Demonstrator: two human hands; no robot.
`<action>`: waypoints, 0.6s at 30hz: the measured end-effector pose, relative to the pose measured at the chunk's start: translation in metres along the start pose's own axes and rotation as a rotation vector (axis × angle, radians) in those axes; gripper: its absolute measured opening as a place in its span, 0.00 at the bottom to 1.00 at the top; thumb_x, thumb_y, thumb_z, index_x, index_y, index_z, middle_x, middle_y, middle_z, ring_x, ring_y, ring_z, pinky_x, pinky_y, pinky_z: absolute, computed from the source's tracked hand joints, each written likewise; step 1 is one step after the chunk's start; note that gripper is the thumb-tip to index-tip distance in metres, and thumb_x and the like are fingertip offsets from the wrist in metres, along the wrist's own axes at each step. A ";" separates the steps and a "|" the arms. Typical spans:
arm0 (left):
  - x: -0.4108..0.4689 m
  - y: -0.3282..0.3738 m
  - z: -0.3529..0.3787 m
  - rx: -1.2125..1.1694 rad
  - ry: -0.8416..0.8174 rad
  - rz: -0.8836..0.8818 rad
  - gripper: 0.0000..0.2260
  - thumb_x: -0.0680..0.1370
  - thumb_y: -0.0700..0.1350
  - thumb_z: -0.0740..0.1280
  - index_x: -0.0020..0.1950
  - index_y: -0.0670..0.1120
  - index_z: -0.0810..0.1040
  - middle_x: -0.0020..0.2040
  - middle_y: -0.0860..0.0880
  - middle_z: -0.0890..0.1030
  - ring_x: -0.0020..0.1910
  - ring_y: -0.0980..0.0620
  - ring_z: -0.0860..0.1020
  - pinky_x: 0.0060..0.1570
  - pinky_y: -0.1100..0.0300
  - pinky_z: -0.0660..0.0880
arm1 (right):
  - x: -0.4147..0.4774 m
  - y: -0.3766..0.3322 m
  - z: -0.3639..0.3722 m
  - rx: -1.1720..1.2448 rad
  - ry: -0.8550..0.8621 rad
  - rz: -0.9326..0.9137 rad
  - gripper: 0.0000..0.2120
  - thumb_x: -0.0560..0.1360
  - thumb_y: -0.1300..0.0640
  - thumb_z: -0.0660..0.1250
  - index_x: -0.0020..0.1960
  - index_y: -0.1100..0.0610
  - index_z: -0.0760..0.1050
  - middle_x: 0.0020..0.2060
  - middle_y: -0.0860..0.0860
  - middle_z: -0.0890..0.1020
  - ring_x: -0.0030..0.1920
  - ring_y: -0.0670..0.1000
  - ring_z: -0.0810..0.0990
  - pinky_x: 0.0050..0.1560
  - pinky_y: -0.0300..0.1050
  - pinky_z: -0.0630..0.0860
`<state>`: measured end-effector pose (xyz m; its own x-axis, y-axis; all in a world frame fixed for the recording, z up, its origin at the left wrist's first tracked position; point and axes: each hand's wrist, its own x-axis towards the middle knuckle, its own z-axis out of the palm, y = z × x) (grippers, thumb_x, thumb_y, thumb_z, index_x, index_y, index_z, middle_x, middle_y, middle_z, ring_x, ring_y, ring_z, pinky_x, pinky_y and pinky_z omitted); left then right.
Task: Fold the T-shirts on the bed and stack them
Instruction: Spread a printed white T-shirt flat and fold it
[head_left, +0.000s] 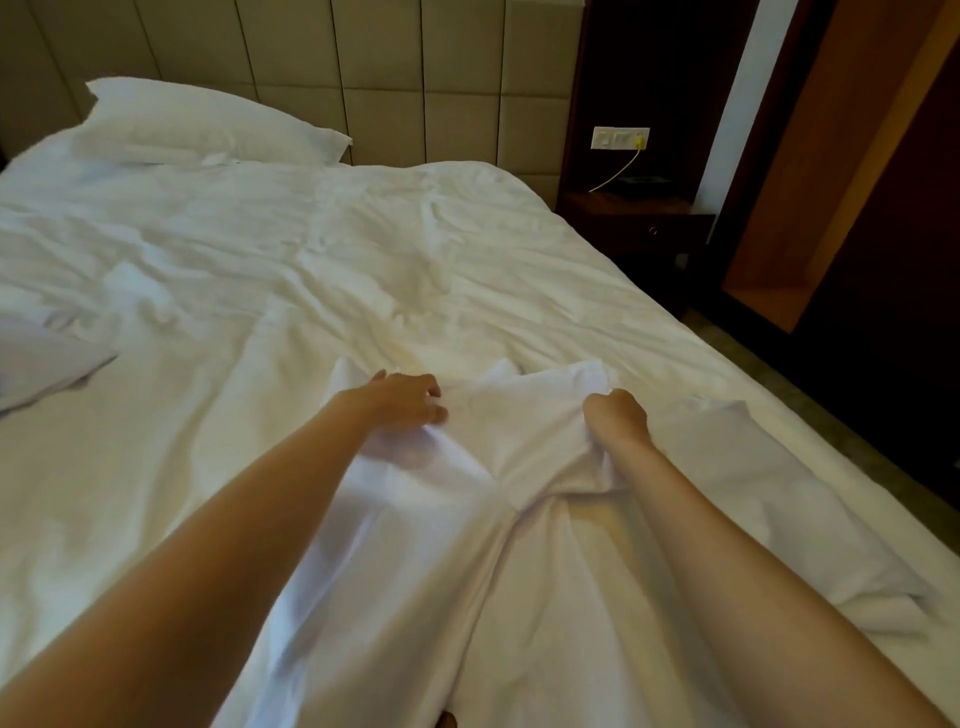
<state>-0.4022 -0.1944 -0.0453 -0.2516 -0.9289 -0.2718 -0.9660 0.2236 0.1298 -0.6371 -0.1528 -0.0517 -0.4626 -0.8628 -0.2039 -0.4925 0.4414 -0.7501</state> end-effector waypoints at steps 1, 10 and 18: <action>-0.001 0.000 -0.002 -0.081 0.029 0.008 0.14 0.79 0.49 0.61 0.62 0.46 0.73 0.62 0.46 0.74 0.64 0.45 0.69 0.60 0.56 0.62 | 0.002 0.002 -0.001 -0.001 0.013 0.004 0.17 0.78 0.60 0.54 0.64 0.65 0.70 0.61 0.62 0.75 0.60 0.62 0.74 0.56 0.49 0.71; 0.014 0.029 -0.014 -0.624 0.555 0.100 0.06 0.79 0.42 0.62 0.52 0.41 0.76 0.42 0.45 0.75 0.43 0.47 0.72 0.35 0.62 0.64 | 0.026 0.002 -0.019 -0.058 0.258 -0.185 0.08 0.81 0.57 0.55 0.45 0.59 0.69 0.47 0.57 0.73 0.47 0.58 0.72 0.46 0.46 0.67; 0.045 0.033 0.019 -0.346 0.464 -0.116 0.10 0.81 0.46 0.58 0.59 0.45 0.73 0.59 0.45 0.78 0.60 0.44 0.73 0.56 0.54 0.66 | 0.052 0.017 -0.018 -0.073 0.038 -0.138 0.11 0.77 0.54 0.63 0.39 0.59 0.72 0.39 0.54 0.77 0.44 0.57 0.75 0.39 0.43 0.67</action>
<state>-0.4463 -0.2227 -0.0714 -0.0171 -0.9910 0.1328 -0.8902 0.0756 0.4492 -0.6826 -0.1857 -0.0639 -0.4138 -0.9071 -0.0774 -0.6045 0.3373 -0.7217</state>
